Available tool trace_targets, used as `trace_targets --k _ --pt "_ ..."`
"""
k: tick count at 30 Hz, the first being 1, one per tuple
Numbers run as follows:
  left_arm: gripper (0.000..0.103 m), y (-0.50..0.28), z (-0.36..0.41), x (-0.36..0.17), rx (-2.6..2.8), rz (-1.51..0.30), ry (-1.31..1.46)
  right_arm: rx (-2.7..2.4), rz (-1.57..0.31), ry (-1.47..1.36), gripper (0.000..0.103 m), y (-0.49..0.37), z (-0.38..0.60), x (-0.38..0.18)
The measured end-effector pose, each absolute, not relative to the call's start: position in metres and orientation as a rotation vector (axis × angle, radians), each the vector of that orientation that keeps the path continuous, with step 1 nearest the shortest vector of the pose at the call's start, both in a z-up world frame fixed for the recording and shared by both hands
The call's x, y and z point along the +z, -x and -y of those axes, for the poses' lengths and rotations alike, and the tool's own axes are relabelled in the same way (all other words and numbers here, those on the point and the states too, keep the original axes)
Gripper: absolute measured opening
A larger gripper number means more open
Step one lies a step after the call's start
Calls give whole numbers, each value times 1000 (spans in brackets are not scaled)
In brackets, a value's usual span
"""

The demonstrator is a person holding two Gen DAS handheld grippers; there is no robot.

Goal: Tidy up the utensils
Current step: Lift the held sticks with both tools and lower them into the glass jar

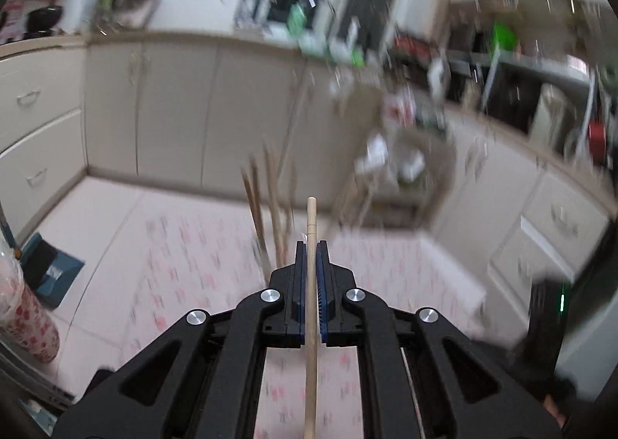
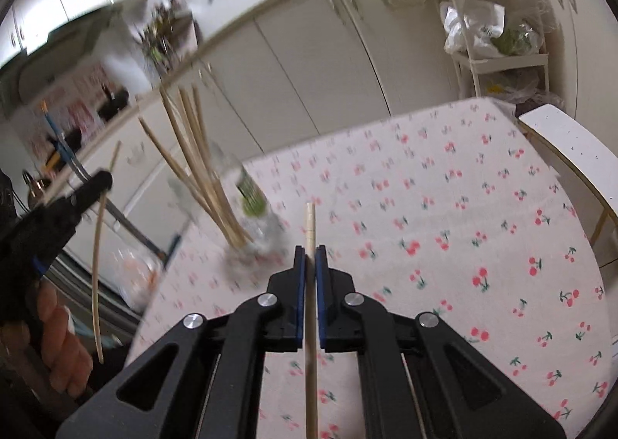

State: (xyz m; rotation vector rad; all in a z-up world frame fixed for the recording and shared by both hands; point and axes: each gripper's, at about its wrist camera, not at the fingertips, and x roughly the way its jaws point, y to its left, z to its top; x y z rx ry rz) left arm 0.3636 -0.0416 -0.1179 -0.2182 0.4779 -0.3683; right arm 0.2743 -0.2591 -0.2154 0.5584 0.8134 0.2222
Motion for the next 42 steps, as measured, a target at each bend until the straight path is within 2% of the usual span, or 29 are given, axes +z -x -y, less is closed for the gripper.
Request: trace_targets --k 7,17,27,42 --pt "5 -402 29 -87 -283 -298 363 215 -715 -590 6 -283 253 -198" --pt "5 -438 44 -79 -172 -114 407 211 -733 -613 6 -287 253 -215" --pt "5 -463 55 -102 -135 -105 406 230 -745 -633 6 -288 251 -224" --pt "5 -451 74 -129 -98 -62 289 241 -764 -648 6 -289 249 -231"
